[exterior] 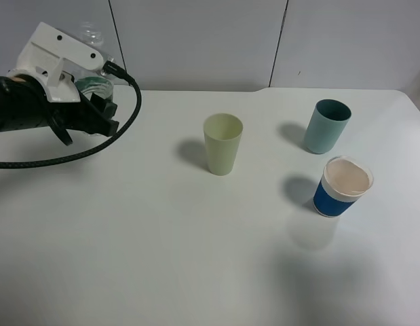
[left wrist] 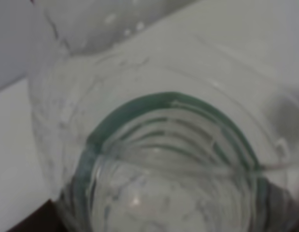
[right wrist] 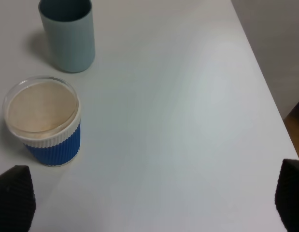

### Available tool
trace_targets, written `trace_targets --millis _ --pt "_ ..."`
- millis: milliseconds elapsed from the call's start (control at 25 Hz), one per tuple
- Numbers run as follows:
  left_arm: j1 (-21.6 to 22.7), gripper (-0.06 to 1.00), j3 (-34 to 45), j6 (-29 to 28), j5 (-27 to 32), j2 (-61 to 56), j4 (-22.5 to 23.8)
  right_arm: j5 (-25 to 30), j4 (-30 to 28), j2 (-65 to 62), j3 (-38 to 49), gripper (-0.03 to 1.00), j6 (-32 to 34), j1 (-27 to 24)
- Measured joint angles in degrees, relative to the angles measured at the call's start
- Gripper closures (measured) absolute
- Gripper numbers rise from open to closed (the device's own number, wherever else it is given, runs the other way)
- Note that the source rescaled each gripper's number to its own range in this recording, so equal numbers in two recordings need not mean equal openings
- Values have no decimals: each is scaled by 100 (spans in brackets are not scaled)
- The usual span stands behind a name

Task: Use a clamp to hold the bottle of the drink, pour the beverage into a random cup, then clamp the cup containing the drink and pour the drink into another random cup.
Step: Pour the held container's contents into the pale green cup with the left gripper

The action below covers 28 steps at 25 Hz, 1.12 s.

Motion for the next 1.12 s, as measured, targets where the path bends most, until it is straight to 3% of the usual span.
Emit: trace_targets --millis 120,480,680,720,840,920,1120 --pt "-6 94 -372 886 103 5 -516 0 0 0 0 -3 0 0" --pt "-6 94 -524 1311 -29 52 -686 0 0 0 0 -3 0 0" --pt "-195 94 -733 2431 -382 379 -1710 0 0 0 0 -3 0 0" --pt "-195 94 -733 2431 -382 379 -1710 0 0 0 0 -3 0 0" --pt "-476 94 -836 3236 -795 582 -2357 0 0 0 0 -3 0 0" --pt "-695 94 -1019 4209 -1278 887 -2949 0 0 0 0 -3 0 0" --pt "-914 94 -1285 4683 -1557 1302 -3224 0 0 0 0 -3 0 0"
